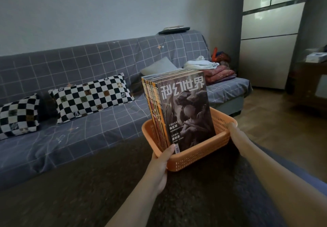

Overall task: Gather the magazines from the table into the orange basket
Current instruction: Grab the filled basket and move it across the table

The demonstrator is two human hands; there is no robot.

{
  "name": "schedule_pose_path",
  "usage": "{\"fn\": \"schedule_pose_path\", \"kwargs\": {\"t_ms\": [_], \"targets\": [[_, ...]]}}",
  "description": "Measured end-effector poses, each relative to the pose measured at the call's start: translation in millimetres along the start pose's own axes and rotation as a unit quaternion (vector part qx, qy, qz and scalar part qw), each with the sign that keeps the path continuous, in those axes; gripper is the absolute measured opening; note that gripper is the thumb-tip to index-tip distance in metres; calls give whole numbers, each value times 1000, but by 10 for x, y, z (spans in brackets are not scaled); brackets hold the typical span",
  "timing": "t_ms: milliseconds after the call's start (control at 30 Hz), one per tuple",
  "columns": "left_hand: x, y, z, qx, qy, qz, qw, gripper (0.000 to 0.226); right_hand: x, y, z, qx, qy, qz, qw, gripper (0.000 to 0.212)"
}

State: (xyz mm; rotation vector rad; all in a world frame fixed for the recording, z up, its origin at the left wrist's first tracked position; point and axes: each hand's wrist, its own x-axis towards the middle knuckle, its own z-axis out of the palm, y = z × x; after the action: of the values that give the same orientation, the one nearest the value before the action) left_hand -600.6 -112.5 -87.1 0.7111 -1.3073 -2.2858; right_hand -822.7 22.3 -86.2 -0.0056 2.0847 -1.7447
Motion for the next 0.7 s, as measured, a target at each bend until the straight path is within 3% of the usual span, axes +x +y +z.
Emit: {"fn": "schedule_pose_path", "kwargs": {"t_ms": [300,700], "targets": [[565,4,241,35,-14,14,999,76,529,-140,-53,12,-20,-30,999,60],[793,-73,396,45,-1,22,999,64,771,-167,-108,26,-21,-9,999,69]]}}
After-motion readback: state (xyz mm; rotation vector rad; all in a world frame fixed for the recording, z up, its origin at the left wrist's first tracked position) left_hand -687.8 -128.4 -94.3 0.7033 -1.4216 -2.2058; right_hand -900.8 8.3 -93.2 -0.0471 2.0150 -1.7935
